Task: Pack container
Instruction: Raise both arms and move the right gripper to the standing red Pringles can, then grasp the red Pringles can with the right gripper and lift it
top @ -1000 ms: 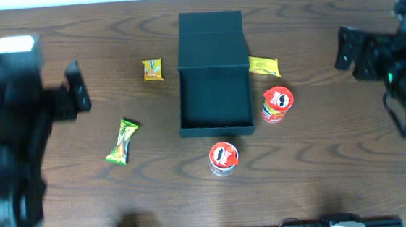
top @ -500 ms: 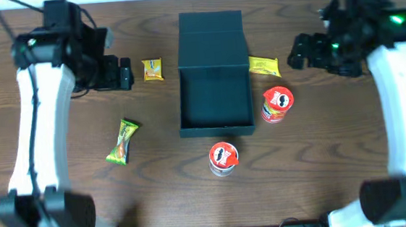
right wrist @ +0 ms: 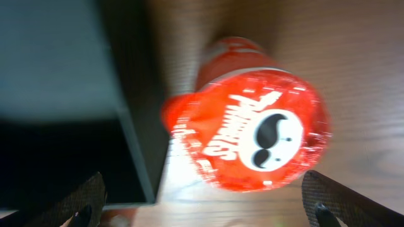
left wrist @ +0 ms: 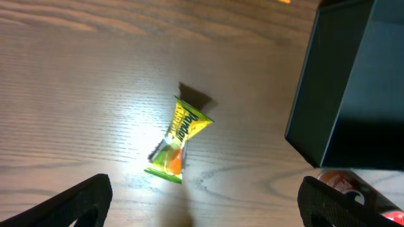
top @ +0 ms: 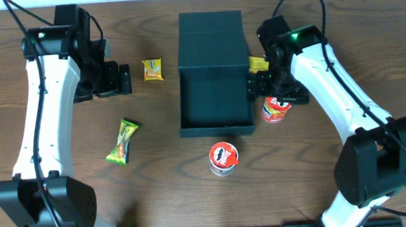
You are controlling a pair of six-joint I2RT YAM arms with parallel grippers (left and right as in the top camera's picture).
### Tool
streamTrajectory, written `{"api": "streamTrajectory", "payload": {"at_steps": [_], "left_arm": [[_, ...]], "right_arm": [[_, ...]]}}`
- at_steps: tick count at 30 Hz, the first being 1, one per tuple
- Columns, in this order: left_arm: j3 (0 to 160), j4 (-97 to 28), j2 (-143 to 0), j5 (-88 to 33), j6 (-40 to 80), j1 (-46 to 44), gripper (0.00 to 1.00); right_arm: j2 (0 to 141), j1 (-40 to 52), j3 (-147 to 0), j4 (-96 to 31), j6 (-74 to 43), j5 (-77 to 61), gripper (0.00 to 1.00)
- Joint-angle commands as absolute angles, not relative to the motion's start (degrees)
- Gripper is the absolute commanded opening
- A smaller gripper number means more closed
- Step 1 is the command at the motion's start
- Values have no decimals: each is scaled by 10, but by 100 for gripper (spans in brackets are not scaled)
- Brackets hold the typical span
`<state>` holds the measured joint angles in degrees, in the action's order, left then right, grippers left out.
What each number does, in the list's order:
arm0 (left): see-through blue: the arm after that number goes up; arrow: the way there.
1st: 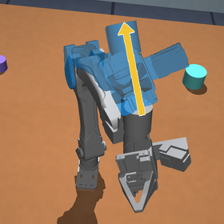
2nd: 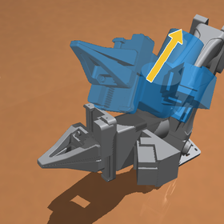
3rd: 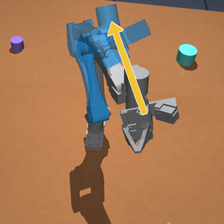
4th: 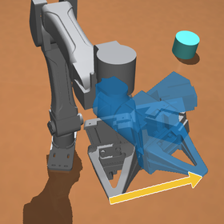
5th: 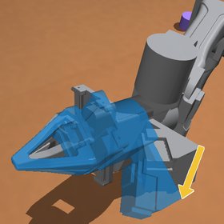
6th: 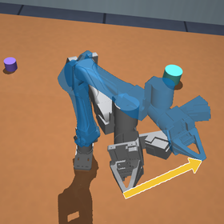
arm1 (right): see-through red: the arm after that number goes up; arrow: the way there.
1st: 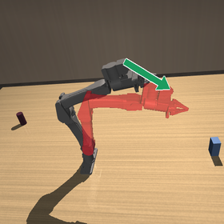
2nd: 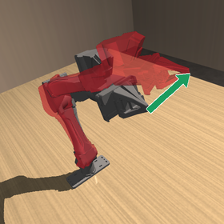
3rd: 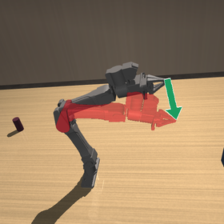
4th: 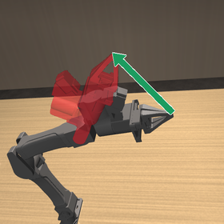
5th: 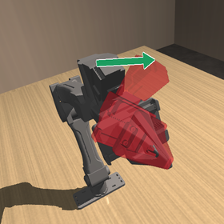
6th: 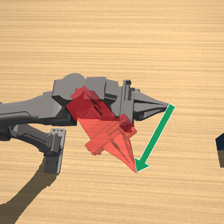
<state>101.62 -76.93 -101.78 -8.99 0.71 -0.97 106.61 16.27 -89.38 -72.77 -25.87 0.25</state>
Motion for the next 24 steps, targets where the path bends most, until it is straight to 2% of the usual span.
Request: {"api": "streamTrajectory", "payload": {"at_steps": [1, 10, 21, 22, 24], "left_arm": [[1023, -766, -1013, -70, 17, -11, 96], [1023, -761, -1013, -70, 17, -12, 96], [1023, -766, -1013, -51, 13, -11, 96], [1023, -766, -1013, -51, 13, -12, 96], [1023, -766, -1013, -51, 13, -11, 96]], "right_arm": [[1056, 161, -884, -727, -287, 76, 99], [1057, 157, -883, -714, -287, 117, 99], [1057, 156, -822, -634, -269, 100, 99], [1057, 156, -819, -632, -269, 100, 97], [1057, 156, -819, -632, -269, 95, 82]]}}
